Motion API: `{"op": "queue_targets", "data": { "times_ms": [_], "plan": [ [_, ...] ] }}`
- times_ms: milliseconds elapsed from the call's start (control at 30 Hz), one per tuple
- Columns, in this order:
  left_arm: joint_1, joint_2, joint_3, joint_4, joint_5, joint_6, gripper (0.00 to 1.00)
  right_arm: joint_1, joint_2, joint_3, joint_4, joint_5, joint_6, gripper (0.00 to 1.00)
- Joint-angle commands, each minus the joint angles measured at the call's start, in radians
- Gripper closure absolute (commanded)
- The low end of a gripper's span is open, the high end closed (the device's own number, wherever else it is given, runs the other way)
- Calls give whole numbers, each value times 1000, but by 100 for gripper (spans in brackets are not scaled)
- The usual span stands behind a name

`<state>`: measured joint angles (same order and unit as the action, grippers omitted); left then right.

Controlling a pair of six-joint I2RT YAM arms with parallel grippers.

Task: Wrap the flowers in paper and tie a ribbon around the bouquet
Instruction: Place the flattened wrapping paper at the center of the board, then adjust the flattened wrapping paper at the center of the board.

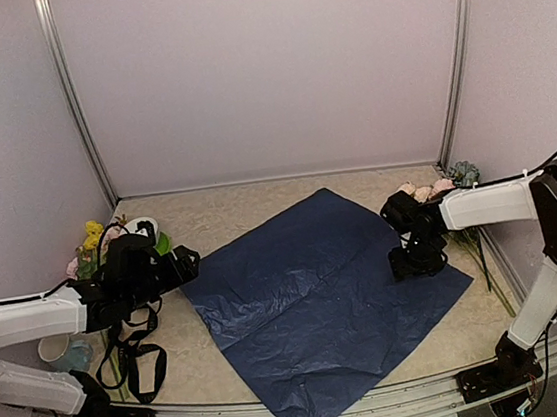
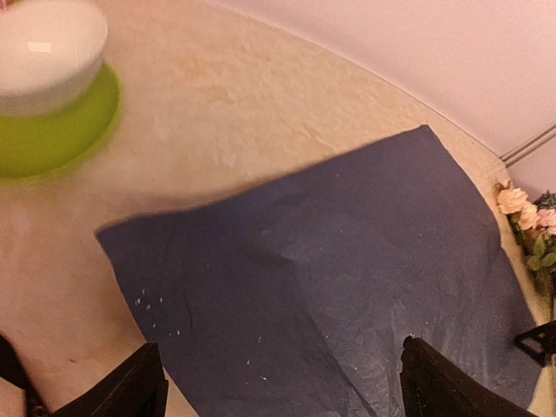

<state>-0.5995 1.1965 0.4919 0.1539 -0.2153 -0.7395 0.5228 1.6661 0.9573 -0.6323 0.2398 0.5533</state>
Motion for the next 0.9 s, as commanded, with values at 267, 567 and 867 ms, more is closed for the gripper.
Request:
{"op": "queue_targets", "data": {
  "times_ms": [267, 567, 867],
  "plan": [
    [-110, 195, 249, -335, -84, 282, 37, 111, -55, -29, -134, -163, 91, 38],
    [-106, 339, 260, -284, -32, 328, 39, 13, 102, -15, -1, -168, 0, 39],
    [-62, 384, 259, -266, 29, 341, 40, -30, 149, 172, -104, -44, -88, 38]
  ]
}}
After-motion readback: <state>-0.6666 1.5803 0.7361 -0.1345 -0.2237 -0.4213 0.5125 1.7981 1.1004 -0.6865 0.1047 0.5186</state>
